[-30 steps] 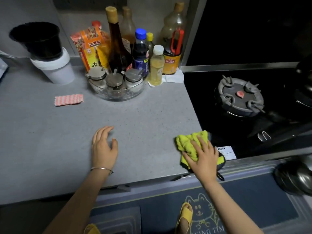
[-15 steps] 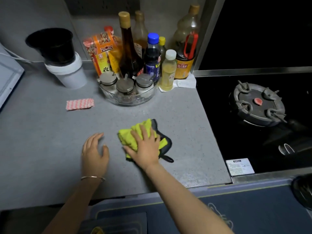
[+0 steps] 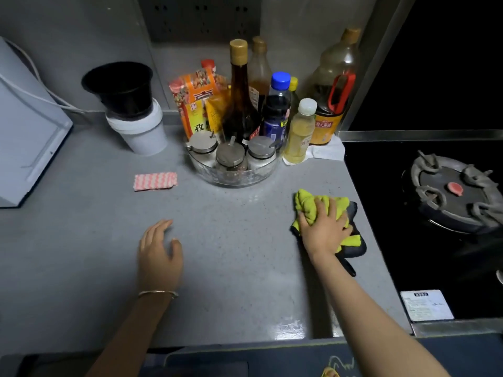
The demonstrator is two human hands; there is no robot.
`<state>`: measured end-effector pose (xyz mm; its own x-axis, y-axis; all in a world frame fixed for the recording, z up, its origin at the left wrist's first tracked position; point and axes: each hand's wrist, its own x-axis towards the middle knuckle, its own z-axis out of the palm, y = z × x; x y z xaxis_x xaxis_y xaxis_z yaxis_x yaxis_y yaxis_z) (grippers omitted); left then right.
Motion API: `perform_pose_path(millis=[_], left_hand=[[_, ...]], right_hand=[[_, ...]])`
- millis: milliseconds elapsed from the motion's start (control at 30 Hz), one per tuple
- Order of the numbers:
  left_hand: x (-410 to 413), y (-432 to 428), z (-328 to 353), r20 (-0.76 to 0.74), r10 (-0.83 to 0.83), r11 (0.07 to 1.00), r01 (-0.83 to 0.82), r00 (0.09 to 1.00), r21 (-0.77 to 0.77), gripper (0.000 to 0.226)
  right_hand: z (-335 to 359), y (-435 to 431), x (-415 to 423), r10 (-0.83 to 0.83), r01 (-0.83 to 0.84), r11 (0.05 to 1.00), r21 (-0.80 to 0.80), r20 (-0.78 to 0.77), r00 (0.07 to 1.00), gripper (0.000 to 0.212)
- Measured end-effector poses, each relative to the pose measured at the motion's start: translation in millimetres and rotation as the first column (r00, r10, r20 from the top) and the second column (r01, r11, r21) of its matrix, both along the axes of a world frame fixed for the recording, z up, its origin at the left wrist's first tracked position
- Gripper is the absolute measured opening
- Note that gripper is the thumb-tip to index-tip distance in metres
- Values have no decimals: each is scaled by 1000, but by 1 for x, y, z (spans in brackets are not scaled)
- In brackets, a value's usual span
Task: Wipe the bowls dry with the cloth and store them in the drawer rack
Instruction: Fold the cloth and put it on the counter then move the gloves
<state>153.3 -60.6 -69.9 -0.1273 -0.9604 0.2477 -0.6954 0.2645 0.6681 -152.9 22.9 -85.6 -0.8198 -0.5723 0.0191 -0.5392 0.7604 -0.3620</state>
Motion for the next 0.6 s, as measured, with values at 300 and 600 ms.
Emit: perform_pose_path(millis=[300, 600], left_hand=[[-12, -19, -1, -3, -21, 1000, 21, 1000, 6, 52], [-93, -20, -4, -44, -125, 991, 127, 991, 43, 59]], right_hand=[[1, -46, 144, 712, -713, 700, 38, -106, 694, 55], [-7, 13, -17, 539, -546, 838, 0, -158, 827, 55]])
